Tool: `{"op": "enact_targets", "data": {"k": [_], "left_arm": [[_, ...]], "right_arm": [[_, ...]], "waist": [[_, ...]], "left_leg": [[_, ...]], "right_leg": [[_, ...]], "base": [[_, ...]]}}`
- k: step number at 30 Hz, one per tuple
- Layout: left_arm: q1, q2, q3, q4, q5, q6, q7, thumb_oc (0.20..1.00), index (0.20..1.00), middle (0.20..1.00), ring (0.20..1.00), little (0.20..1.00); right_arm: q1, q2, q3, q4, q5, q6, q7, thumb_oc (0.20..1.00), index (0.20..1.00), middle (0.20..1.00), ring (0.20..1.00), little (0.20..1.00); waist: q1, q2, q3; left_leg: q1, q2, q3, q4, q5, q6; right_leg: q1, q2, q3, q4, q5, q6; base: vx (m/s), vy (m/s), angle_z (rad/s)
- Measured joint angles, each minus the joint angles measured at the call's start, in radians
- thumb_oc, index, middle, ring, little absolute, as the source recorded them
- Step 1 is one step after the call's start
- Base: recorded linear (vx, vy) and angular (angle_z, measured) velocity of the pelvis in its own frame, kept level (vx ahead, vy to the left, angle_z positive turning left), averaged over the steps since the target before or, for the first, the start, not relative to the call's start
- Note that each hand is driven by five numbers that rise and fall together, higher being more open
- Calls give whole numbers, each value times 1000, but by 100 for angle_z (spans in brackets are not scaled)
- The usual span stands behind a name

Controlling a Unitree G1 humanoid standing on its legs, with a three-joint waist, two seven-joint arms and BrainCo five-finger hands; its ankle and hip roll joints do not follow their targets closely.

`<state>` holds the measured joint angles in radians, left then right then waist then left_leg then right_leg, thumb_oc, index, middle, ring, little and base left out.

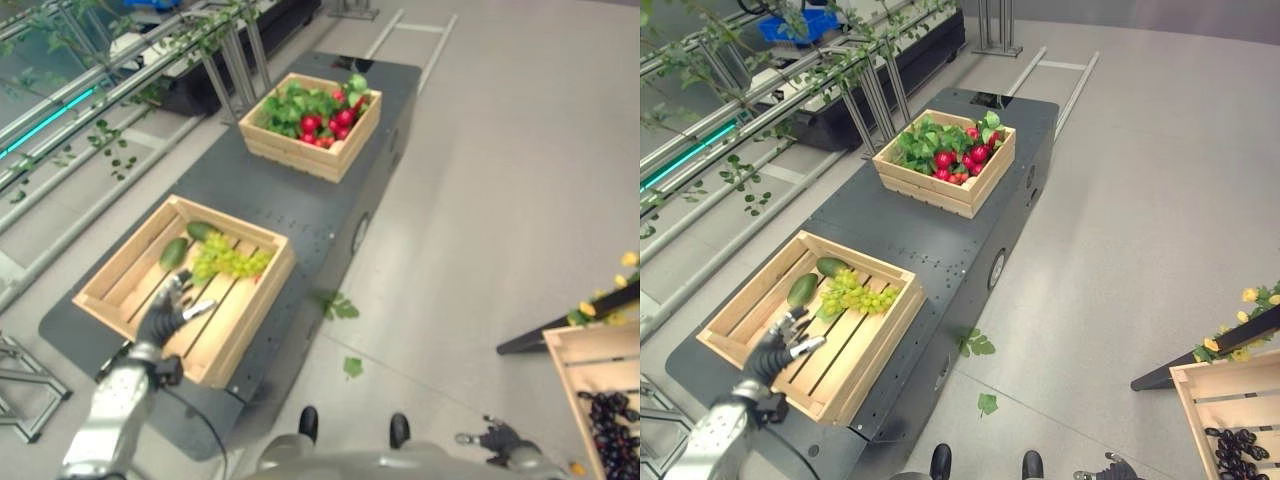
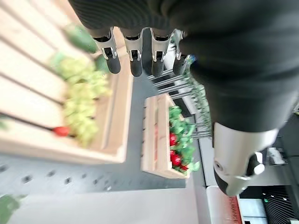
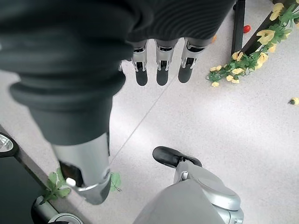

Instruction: Pick up the fruits from the basket on one side to the basket on the other side

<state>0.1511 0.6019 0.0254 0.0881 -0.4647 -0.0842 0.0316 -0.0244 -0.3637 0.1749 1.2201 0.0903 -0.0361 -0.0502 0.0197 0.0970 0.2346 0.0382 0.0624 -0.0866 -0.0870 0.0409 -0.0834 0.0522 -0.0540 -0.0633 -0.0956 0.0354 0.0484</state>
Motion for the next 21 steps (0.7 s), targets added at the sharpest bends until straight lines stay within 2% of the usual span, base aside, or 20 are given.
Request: {"op": "enact_targets", "data": {"k": [5, 11, 20, 21], "left_arm": [[-147, 57, -21, 91, 61, 1, 22, 1000, 1000, 1000, 1000, 1000], [-297, 119, -95, 184, 109, 3, 39, 1000, 1000, 1000, 1000, 1000], [-520, 207, -214, 337, 236, 14, 74, 1000, 1000, 1000, 1000, 1000], [-546, 206, -237, 358, 257, 13, 79, 1000, 1000, 1000, 1000, 1000]], "right_arm": [[-40, -7, 3, -5, 0, 2, 0, 1000, 1000, 1000, 1000, 1000], [-69, -9, 34, -18, 13, 2, 2, 1000, 1000, 1000, 1000, 1000], [-103, -7, 58, -20, 20, 3, 6, 1000, 1000, 1000, 1000, 1000], [-103, -8, 62, -19, 20, 3, 5, 1000, 1000, 1000, 1000, 1000]], "waist": [[-5, -3, 34], [-10, -9, 82], [-9, -40, 121], [-19, -46, 125]], "left_leg": [[-51, -1, 2, 0, 10, 0], [-76, -6, 14, 0, 13, 2], [-104, -13, 29, 0, 18, 5], [-107, -15, 33, 0, 18, 6]], "right_leg": [[-52, 0, 4, 5, 14, -1], [-87, -3, 4, 5, 26, 2], [-120, -6, 11, 5, 36, 5], [-128, -5, 17, 5, 40, 5]], "base": [[-52, 29, -6], [-38, 33, -8], [-53, 36, -5], [-91, 31, -5]]}}
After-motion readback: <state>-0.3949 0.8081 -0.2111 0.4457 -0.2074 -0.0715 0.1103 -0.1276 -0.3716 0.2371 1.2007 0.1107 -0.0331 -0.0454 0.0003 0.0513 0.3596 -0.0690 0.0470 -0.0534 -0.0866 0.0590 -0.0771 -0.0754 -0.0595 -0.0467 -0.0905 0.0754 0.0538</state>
